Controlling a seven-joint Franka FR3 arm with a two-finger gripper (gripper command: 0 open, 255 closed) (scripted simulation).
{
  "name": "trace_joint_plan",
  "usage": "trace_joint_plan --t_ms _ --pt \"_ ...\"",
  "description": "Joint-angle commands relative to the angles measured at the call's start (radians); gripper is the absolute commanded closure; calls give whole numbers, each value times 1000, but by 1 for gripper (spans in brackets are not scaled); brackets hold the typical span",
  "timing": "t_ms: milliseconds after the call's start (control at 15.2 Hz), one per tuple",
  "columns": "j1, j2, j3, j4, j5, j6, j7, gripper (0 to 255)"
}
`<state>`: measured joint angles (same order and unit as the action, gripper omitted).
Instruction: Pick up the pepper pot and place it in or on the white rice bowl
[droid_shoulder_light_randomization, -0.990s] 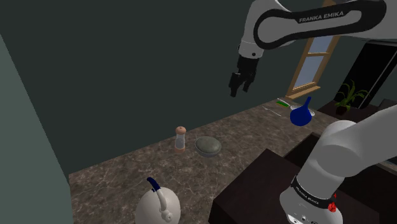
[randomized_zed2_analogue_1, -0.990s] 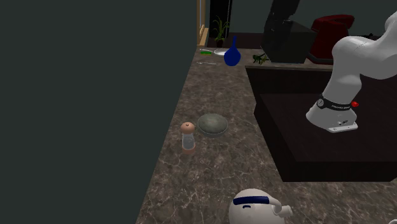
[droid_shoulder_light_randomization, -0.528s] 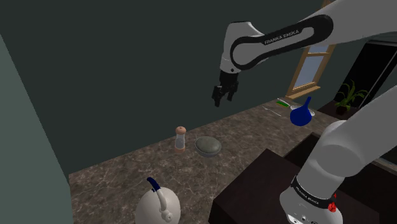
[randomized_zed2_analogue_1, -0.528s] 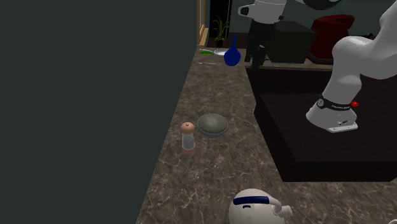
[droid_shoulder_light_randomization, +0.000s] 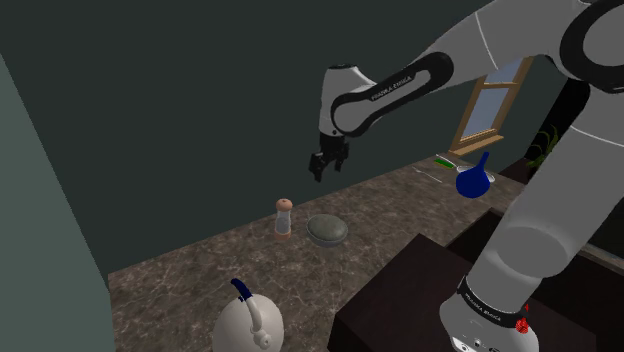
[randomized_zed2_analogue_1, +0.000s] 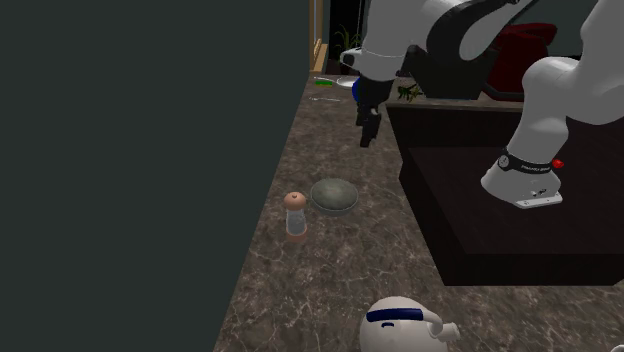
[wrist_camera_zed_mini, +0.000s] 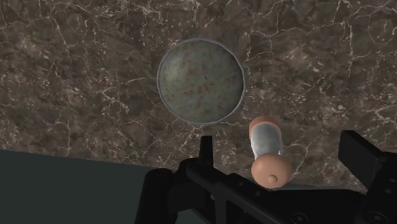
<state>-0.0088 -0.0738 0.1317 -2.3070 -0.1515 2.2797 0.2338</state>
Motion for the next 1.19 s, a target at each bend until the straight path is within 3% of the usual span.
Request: trace_joint_plan --t_ms 0,594,1122 --pt "2 87 9 42 -33 42 38 0" --pt "43 447 -14 292 -169 130 162 0" --pt "94 750 -53 586 -224 128 208 0"
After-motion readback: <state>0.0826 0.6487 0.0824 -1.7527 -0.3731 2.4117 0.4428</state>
